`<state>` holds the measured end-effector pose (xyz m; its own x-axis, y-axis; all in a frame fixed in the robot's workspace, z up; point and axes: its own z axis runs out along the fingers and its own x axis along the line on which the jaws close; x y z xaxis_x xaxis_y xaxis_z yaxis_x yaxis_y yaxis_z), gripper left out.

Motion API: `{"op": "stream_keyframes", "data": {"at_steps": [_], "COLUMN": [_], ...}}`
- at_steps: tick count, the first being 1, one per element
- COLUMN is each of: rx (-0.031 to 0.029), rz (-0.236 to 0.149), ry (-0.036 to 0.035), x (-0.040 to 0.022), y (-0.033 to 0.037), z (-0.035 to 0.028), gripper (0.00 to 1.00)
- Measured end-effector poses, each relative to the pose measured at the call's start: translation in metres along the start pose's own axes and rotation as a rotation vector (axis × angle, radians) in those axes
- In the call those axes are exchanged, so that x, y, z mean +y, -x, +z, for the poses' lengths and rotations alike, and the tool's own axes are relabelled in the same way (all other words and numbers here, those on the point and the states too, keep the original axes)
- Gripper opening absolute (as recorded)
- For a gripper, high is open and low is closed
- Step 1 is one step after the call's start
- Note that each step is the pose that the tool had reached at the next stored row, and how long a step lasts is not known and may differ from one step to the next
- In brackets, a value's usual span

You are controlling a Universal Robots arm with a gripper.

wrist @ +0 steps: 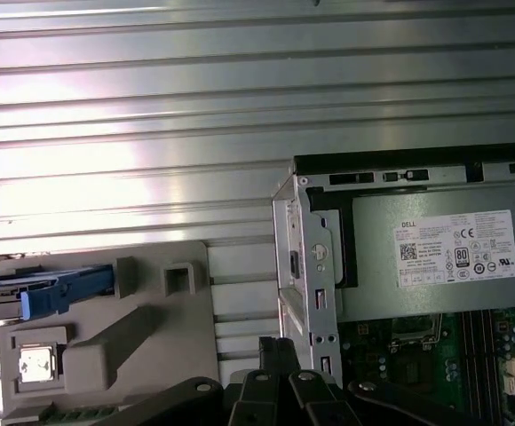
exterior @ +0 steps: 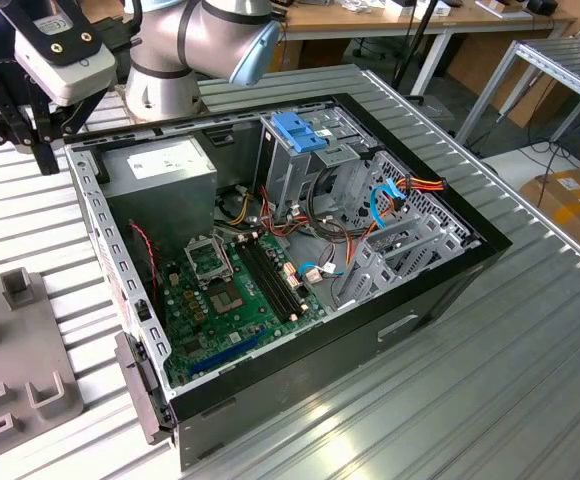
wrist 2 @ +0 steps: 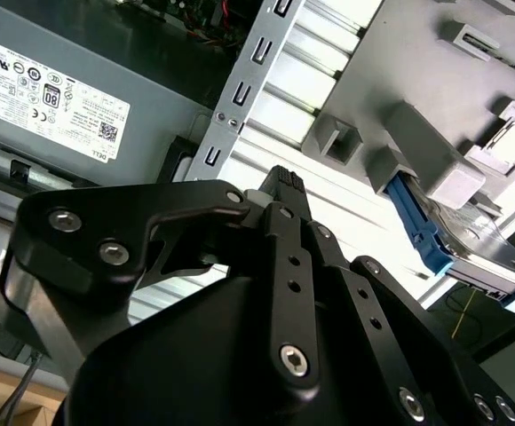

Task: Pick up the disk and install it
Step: 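Reach for the disk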

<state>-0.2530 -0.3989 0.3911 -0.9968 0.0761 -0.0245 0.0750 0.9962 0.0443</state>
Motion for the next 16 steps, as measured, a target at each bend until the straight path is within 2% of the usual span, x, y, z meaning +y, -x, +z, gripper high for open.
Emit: {"op": "stream_keyframes", "data": {"at_steps": [9, 16], "rx": [-0.0001, 0.0000], "rz": [0.000, 0.000], "ry": [0.0000, 0.0000], "x": [-0.0001, -0.0014], "y": [-0.0012, -0.0178], "z": [0.0000, -0.0004], "gripper": [0.11, 0.11]}}
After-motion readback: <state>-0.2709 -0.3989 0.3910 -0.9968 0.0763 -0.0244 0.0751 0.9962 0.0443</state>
